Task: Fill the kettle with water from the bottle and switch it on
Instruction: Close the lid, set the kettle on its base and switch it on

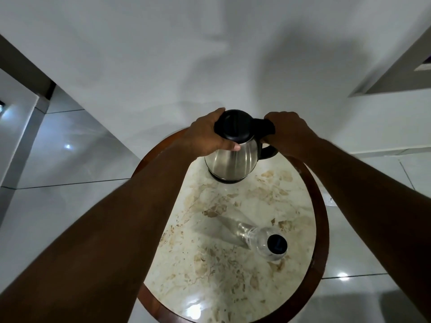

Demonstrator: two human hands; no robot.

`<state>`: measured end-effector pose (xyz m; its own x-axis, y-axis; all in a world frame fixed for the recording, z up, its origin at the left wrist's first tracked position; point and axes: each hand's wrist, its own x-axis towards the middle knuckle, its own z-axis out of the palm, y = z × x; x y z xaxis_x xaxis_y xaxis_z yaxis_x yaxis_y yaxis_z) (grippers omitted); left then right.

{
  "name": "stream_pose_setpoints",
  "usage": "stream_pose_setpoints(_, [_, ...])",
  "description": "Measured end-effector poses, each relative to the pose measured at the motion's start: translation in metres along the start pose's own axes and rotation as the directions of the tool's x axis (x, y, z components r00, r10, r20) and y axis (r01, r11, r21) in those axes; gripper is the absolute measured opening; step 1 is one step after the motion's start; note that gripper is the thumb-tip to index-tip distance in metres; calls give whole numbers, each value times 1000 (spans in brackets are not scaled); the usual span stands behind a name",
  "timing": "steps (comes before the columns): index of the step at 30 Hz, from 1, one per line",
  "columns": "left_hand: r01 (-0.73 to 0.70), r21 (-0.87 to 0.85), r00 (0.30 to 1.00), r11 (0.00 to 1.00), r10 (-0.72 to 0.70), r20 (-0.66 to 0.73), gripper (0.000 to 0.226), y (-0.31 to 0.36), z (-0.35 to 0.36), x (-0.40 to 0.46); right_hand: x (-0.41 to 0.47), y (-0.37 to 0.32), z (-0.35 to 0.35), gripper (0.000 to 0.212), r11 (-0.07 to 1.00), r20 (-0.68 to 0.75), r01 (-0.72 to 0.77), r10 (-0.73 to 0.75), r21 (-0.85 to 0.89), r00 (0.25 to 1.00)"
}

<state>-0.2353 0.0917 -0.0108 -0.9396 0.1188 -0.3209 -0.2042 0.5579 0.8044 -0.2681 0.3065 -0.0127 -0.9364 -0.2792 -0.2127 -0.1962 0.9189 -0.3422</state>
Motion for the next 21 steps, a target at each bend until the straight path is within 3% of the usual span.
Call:
stream_pose_setpoints(4, [-10, 45, 1000, 999, 10, -6, 78, -4, 1, -6, -2, 0, 4, 17, 998, 62, 47, -49, 34, 997])
stream_pose_setpoints(7, [-21, -16, 1000, 1000, 21, -20, 73, -13, 1, -11, -6, -3, 9, 16, 993, 4, 41, -42, 113, 999])
stream_pose_setpoints(12, [-20, -17, 1000, 1000, 20, 12, 70, -15, -2, -8, -21, -20, 27, 64, 998, -96, -52, 48, -42, 994])
stream_pose_setpoints(14, [-9, 7, 1000, 1000, 9, 6, 76, -18, -3, -7, -26, -27, 36, 70, 990, -140, -98, 84, -98, 987])
stream_pose_setpoints(18, [4, 25, 1000, 1000, -5, 11, 106, -24, -1, -6, -31, -34, 49, 62, 985, -245, -119, 86, -125, 966])
stream_pose_setpoints(21, [15, 38, 1000, 999, -15, 13, 114, -26, 1, -6, -33, -32, 50, 60, 971, -269, -110, 51, -212, 962])
